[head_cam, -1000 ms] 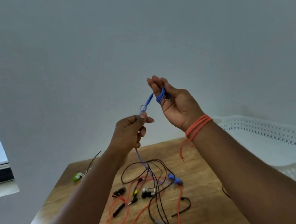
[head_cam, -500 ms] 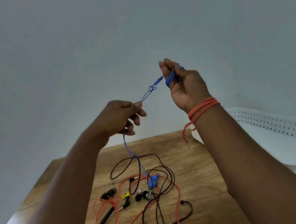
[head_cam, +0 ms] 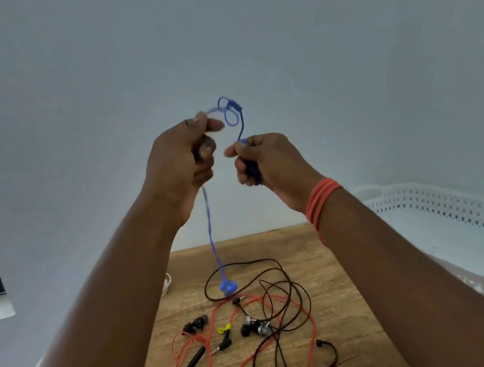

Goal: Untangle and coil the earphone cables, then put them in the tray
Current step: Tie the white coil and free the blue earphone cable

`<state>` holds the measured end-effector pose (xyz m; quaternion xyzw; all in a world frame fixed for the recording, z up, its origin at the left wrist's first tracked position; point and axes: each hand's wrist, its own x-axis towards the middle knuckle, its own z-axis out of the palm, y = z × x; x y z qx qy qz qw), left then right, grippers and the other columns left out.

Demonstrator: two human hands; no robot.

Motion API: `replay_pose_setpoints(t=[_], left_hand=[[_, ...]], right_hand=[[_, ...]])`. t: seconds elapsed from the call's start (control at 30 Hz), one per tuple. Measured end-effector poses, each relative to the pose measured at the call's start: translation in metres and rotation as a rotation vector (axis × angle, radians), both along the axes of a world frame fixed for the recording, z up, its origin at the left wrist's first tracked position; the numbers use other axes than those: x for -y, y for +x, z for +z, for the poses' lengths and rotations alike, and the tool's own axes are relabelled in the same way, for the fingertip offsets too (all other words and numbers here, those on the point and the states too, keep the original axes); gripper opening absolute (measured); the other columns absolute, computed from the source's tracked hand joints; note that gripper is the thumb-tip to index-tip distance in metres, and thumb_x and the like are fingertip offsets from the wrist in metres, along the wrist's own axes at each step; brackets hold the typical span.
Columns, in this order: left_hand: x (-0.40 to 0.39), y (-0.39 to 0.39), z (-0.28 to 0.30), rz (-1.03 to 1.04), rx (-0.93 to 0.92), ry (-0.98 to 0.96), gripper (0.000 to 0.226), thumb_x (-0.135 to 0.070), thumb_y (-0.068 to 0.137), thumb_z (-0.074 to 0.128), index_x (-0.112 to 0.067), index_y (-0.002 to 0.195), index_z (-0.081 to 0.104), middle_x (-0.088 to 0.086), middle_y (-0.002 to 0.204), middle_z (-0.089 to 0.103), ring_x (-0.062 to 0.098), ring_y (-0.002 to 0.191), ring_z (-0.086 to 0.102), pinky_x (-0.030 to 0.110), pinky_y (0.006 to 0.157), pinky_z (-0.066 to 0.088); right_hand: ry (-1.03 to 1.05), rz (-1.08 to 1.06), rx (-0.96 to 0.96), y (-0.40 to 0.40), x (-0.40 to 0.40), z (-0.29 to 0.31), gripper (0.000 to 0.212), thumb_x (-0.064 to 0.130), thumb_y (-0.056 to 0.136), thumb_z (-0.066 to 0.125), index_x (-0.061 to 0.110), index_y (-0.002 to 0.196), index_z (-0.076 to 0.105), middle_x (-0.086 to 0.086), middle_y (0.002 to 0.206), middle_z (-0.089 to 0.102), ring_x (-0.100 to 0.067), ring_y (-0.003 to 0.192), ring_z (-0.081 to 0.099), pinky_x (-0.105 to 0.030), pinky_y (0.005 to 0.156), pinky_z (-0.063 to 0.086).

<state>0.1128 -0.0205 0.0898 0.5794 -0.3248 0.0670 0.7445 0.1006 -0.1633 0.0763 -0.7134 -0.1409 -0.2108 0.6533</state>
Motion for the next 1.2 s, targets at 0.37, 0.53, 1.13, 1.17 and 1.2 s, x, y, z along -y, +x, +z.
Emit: replay_pose_setpoints(t=[0.37, 0.53, 1.13, 1.17, 1.2], left_hand=[[-0.051, 0.011, -0.007, 0.463, -0.213, 0.712, 0.025, -0.023, 0.097, 0.054, -0.006, 0.088, 0.070, 0.004, 0.064, 0.057, 0.014, 0.046, 0.044, 0.021, 0.045, 0.030], [-0.046, 0.010, -0.011, 0.405, -0.274, 0.825, 0.024, -0.024, 0.090, 0.057, -0.007, 0.080, 0.070, 0.001, 0.058, 0.055, 0.014, 0.044, 0.045, 0.020, 0.044, 0.030], [-0.008, -0.003, -0.023, -0.002, -0.148, 0.445, 0.036, -0.038, 0.097, 0.049, -0.011, 0.115, 0.066, 0.005, 0.106, 0.075, 0.027, 0.094, 0.072, 0.039, 0.091, 0.053], [-0.003, -0.010, -0.030, -0.032, -0.179, 0.413, 0.041, -0.041, 0.092, 0.055, -0.009, 0.114, 0.066, 0.006, 0.107, 0.074, 0.027, 0.089, 0.072, 0.038, 0.089, 0.054], [0.001, -0.017, -0.039, -0.052, -0.194, 0.375, 0.042, -0.039, 0.086, 0.061, -0.008, 0.113, 0.066, 0.008, 0.105, 0.073, 0.027, 0.083, 0.072, 0.038, 0.086, 0.056]], right_hand=[[0.558, 0.688, -0.246, -0.002, 0.016, 0.005, 0.013, 0.011, 0.091, 0.043, 0.010, 0.081, 0.052, 0.004, 0.054, 0.044, -0.007, 0.046, 0.044, -0.015, 0.047, 0.036], [0.853, 0.693, -0.113, -0.001, 0.020, 0.009, 0.014, -0.003, 0.076, 0.046, 0.006, 0.083, 0.053, -0.002, 0.056, 0.052, -0.009, 0.047, 0.053, -0.016, 0.046, 0.045], [0.437, 0.140, -0.130, 0.008, 0.010, -0.006, 0.024, 0.010, 0.098, 0.045, 0.008, 0.080, 0.059, 0.002, 0.051, 0.039, -0.011, 0.042, 0.041, -0.021, 0.046, 0.036], [0.439, 0.100, -0.134, 0.003, 0.010, -0.008, 0.024, 0.009, 0.099, 0.044, 0.008, 0.080, 0.059, 0.002, 0.051, 0.039, -0.011, 0.043, 0.041, -0.020, 0.047, 0.035], [0.438, 0.069, -0.138, -0.002, 0.010, -0.011, 0.024, 0.009, 0.099, 0.043, 0.008, 0.080, 0.058, 0.003, 0.050, 0.039, -0.012, 0.044, 0.041, -0.020, 0.047, 0.035]])
